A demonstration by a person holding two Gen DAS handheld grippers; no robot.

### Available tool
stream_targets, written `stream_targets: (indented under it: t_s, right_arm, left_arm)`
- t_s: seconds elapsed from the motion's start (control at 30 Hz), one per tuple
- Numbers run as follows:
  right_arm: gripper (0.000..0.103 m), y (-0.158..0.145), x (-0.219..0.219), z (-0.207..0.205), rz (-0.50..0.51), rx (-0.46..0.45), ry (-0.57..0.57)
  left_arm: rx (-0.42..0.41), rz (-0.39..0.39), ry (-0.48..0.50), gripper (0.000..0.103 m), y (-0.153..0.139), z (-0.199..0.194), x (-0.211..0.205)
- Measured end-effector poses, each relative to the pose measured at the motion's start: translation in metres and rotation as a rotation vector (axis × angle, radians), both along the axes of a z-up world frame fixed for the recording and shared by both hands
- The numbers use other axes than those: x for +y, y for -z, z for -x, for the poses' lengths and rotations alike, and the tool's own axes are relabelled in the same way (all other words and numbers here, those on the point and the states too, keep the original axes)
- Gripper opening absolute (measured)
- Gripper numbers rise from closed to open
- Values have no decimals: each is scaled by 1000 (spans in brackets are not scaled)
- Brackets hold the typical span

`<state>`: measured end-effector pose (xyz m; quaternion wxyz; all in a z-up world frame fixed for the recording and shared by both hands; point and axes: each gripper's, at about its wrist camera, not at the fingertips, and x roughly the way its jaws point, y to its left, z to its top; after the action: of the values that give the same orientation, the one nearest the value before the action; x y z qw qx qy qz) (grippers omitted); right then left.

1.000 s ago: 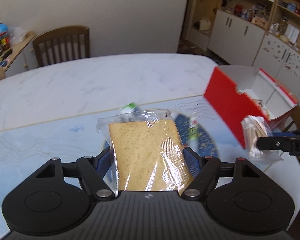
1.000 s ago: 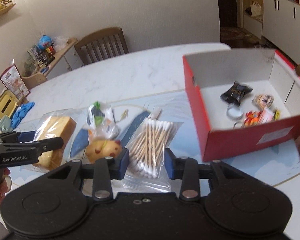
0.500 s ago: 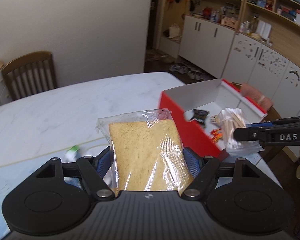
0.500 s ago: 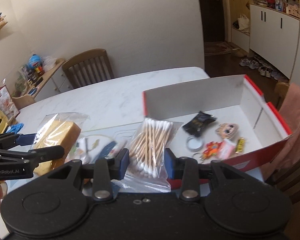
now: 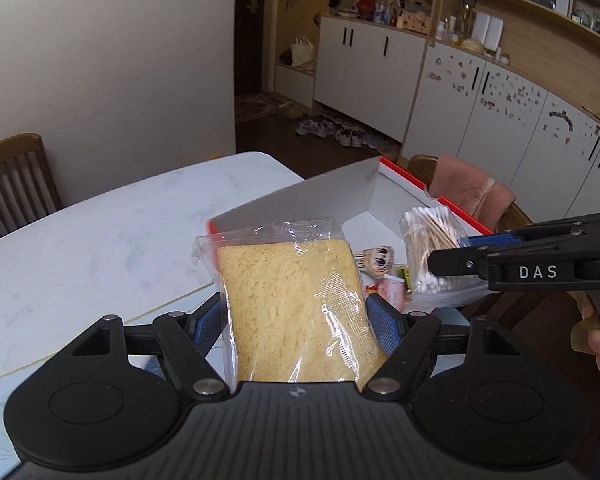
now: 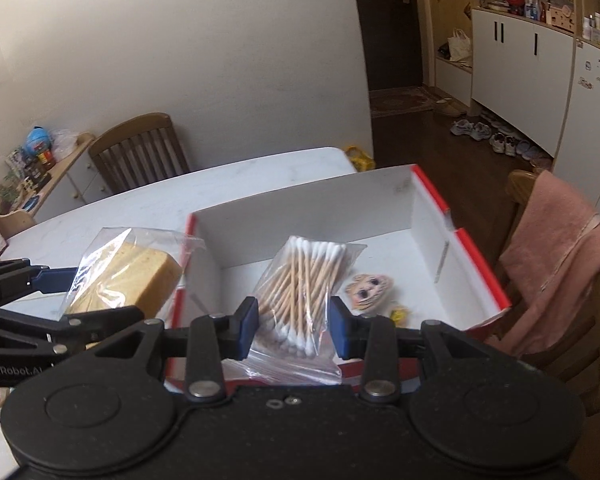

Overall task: Organize objects
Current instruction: 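Carry the bread and cotton swabs into the red shoebox and open both grippers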

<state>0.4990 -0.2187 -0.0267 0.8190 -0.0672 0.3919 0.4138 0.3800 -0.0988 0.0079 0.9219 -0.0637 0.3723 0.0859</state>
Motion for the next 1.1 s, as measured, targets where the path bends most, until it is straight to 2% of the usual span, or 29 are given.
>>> stream_targets:
  t_s: [0.2,0.6,0.93,1.1]
  right_arm:
    - [37,6,-8,-31,8,-5,10]
    - [37,29,6,-75,51,-11,-72]
    - [37,60,30,-89,136,16,-133]
    - [37,74,37,-96,176,36,-147]
  left_arm:
    - [43,-38,29,75,14,-33,-21]
    - [136,-80,11,75,44,-95,-32]
    - [242,-112,-5,75,74,-135,-31]
    - [288,-87,-13,75,86,-144,-27]
